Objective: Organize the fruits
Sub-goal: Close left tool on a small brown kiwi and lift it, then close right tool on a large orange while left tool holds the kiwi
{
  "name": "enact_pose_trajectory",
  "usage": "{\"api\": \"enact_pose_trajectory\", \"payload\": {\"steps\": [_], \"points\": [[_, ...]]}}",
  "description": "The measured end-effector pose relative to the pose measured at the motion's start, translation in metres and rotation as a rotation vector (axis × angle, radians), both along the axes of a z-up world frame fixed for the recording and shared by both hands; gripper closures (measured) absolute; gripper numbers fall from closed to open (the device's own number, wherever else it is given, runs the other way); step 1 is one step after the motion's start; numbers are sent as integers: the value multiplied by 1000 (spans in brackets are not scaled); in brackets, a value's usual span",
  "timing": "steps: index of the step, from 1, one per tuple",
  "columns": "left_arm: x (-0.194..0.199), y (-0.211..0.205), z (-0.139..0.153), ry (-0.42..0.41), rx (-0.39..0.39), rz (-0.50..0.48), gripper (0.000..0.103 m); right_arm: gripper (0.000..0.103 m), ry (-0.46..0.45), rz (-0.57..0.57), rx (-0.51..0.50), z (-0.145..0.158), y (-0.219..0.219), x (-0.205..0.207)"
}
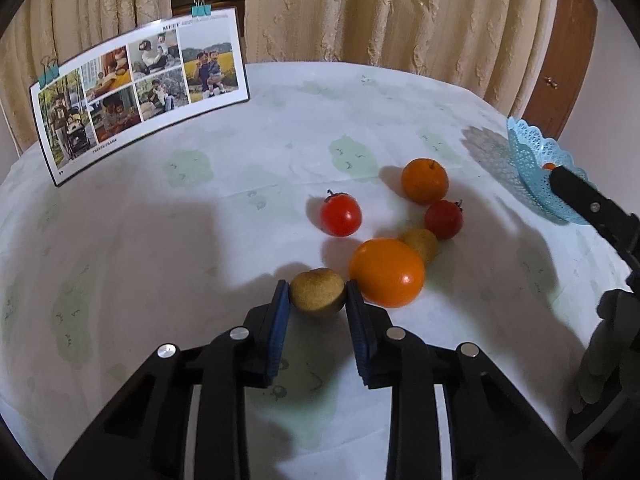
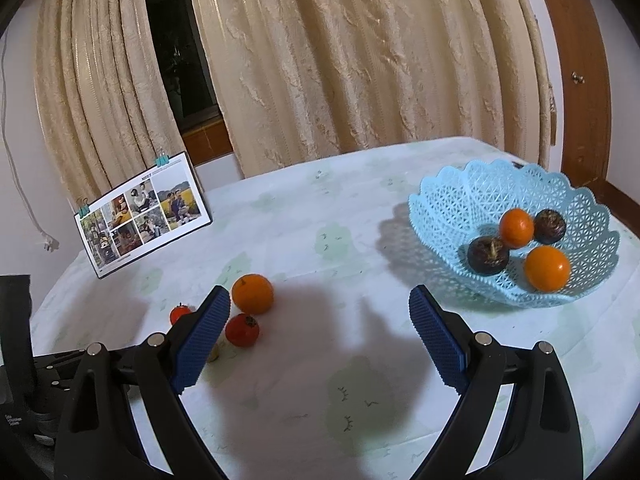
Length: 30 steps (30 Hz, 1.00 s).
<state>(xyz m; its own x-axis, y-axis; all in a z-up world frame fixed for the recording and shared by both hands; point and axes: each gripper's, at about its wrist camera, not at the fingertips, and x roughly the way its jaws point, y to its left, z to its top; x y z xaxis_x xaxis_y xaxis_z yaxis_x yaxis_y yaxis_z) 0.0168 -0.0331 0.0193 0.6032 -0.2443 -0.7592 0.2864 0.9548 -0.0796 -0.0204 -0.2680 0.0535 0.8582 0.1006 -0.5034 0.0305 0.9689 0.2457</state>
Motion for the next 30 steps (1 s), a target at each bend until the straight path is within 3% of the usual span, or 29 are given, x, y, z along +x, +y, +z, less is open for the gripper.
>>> {"api": "enact_pose_trajectory", "payload": {"steps": [8,15,22,30], "points": [[-11,14,25,-98,21,65,74,11,60,95,-3,-5,26,2],[-15,41,47,-161,-19,155,74,12,108,246,-39,-9,71,6],[-16,57,54,-169,-53,204,74,36,170,351,-76,-17,109,18],[-19,60,57,-172,-66,206,74,46,224,390,-43,-27,124,22]]}}
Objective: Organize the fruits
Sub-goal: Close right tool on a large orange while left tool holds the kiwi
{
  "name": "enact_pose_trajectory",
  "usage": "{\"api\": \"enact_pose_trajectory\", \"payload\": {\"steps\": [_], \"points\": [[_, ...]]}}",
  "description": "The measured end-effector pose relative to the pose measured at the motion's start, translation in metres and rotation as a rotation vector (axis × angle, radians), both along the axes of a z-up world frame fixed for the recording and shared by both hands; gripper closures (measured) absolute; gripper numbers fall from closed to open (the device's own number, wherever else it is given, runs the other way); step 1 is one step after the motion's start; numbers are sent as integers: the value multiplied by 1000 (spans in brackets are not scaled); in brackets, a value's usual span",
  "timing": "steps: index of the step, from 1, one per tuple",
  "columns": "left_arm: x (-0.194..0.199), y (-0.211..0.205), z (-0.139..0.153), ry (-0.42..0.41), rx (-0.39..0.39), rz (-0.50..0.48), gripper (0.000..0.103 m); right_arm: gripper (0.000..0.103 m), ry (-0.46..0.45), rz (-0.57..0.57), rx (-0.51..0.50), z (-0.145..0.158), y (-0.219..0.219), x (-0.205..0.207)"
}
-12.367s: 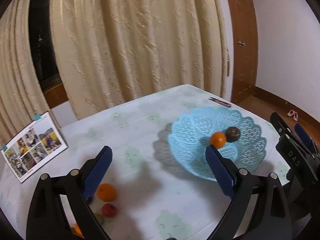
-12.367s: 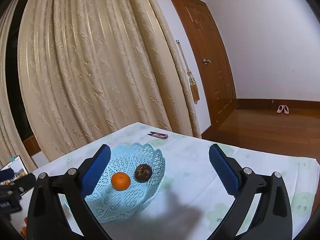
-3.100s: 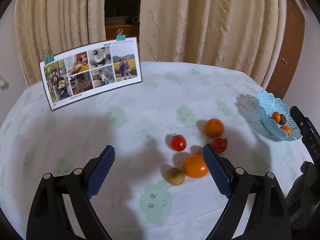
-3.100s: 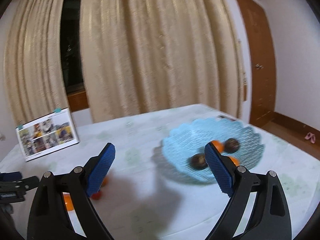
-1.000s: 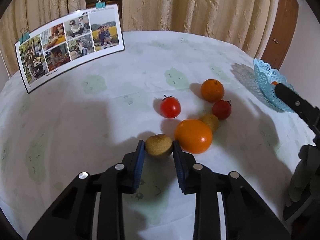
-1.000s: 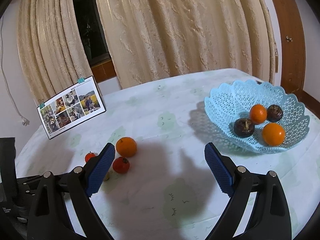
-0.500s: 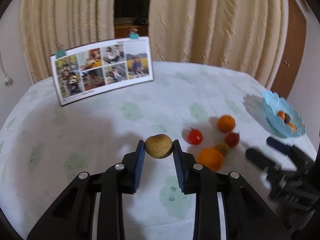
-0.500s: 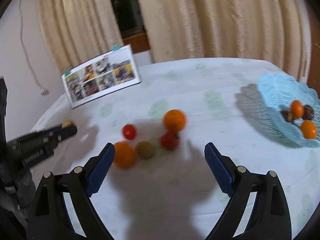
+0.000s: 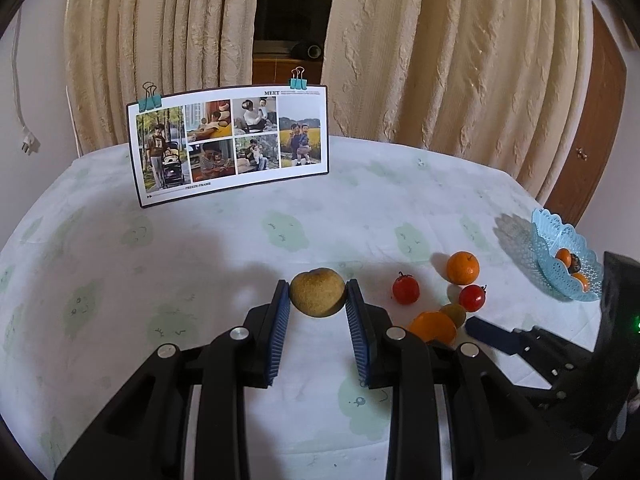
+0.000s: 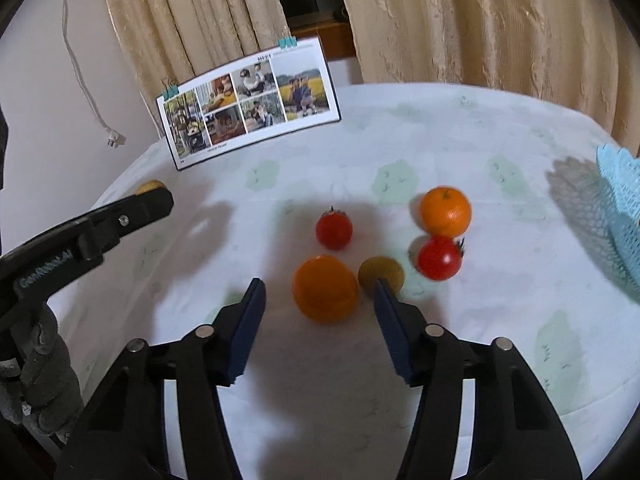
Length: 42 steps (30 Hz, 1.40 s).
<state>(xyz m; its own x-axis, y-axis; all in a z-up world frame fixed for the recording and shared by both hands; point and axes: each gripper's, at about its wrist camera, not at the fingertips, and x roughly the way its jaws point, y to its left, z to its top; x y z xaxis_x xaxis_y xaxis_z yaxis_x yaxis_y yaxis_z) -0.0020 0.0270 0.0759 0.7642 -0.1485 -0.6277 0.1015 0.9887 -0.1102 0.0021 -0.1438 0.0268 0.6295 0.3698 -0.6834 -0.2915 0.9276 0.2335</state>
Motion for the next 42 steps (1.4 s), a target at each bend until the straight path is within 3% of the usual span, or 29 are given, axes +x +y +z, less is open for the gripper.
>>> {"api": "enact_pose_trajectory", "payload": {"steps": [8,10,12,20,30,42], "points": [[-1,-1,0,-1,-1,-4,74,47,20,-1,-19,-3,8,13],[-1,-1,0,0,-1,-2,74,59,38,-3,-46,-6,12,17],[-1,-1,0,1,-2,-1,74,64,57,-8,-60,-10,13,20],[0,-1,-1,3,1,-6,74,64,46,-19,-28,-6,2,11],[1,-7,-6,11,17,-20,74,64,-30,-191,70,23,-70,-3],[4,-15,-12,28,44,-26,74,64,-115,-448,94,43,-168,-18]]}}
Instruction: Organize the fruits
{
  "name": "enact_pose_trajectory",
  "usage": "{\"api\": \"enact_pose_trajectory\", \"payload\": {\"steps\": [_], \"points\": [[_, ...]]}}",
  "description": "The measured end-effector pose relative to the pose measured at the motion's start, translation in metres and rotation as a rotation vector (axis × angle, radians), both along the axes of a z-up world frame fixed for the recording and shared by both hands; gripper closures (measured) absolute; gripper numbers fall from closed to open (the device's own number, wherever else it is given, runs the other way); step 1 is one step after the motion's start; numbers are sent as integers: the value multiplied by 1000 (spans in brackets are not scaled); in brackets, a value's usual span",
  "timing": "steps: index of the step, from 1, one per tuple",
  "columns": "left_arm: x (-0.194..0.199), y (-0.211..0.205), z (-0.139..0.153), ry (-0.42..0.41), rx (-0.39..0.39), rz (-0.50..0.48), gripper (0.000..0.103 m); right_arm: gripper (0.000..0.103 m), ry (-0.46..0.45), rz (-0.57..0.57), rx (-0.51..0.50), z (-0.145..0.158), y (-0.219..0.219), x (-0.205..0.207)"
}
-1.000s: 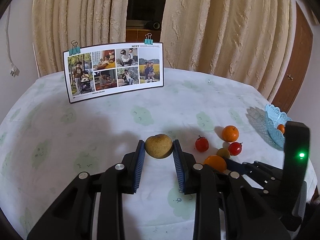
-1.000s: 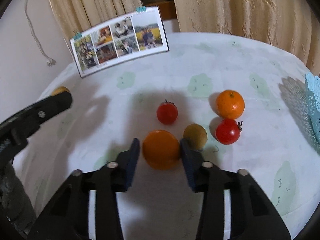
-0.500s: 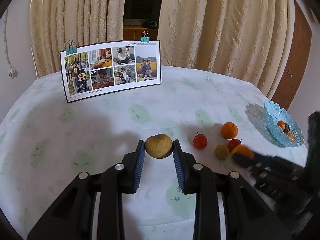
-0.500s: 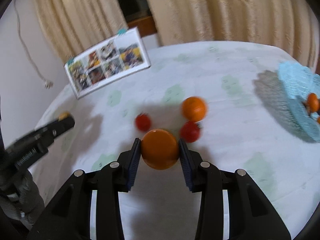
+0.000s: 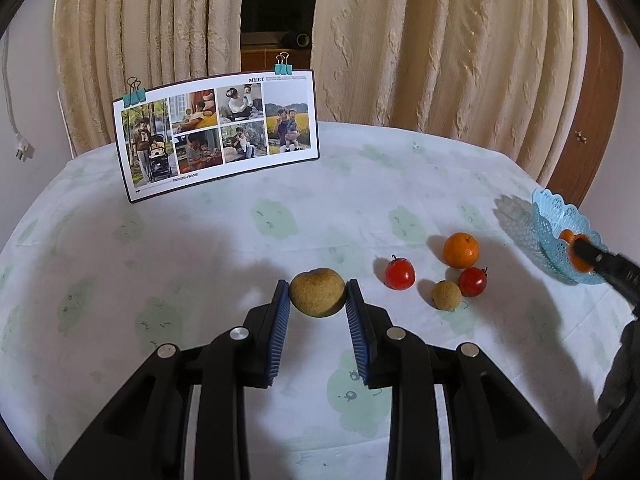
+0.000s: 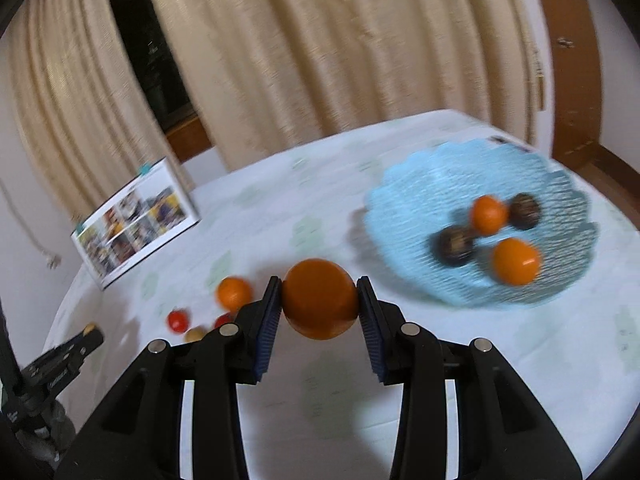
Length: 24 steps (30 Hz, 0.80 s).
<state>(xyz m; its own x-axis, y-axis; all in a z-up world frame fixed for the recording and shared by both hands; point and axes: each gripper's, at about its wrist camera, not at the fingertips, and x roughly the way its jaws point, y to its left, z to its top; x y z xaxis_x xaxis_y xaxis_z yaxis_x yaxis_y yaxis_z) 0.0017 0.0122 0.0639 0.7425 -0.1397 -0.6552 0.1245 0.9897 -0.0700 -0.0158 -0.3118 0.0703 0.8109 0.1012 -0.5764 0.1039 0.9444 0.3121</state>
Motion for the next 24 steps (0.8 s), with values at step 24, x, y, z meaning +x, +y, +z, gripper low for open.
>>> {"api": "enact_pose_trajectory", "payload": {"steps": [24], "points": [[-6,-44,12,-22,73,-42,74,51,-55,-236,-26,-3,-94,-10]]}}
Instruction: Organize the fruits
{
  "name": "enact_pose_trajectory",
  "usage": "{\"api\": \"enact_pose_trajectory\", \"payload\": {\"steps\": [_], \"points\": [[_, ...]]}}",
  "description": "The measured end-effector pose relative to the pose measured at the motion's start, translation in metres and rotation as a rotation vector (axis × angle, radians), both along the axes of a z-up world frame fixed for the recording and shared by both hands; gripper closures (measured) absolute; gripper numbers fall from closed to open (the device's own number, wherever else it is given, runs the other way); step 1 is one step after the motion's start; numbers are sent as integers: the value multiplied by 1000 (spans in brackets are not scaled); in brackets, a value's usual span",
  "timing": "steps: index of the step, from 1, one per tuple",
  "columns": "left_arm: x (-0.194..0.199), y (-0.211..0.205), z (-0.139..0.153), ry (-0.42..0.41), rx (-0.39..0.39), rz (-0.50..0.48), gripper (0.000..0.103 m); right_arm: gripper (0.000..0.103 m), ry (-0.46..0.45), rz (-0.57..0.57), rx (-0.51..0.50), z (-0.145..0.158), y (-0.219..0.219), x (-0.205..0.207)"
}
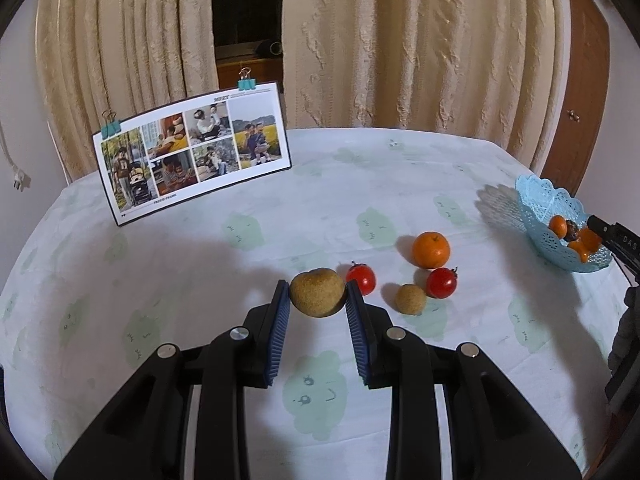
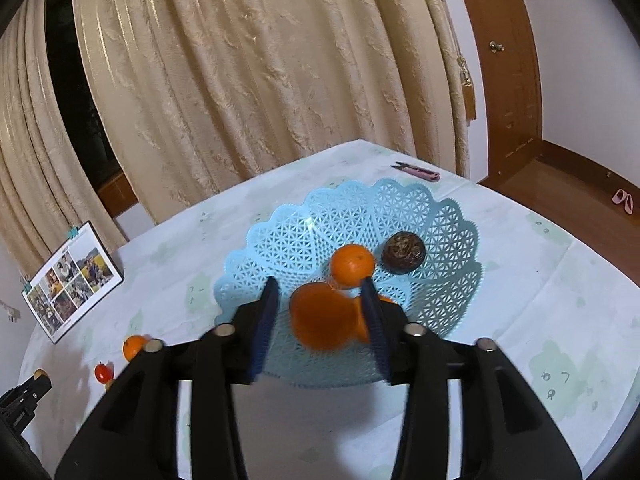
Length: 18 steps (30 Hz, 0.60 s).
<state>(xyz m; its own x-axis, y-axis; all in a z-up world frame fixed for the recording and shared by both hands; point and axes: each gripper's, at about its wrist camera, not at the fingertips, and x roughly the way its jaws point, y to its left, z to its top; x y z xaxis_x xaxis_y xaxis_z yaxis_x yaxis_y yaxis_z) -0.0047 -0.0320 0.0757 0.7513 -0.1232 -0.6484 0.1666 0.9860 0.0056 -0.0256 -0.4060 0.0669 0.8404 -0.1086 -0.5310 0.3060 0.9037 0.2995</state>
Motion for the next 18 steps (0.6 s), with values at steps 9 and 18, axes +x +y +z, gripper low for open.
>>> {"api": "enact_pose_trajectory", "payload": {"steps": [9,18], "points": [[0,-35,9,-24,43,-52,74,50,-85,-158,-60,3,-19,-23],[2,-94,22,-49,73,-178,74,41,-164,-326,-69,4,-44,-48]]}}
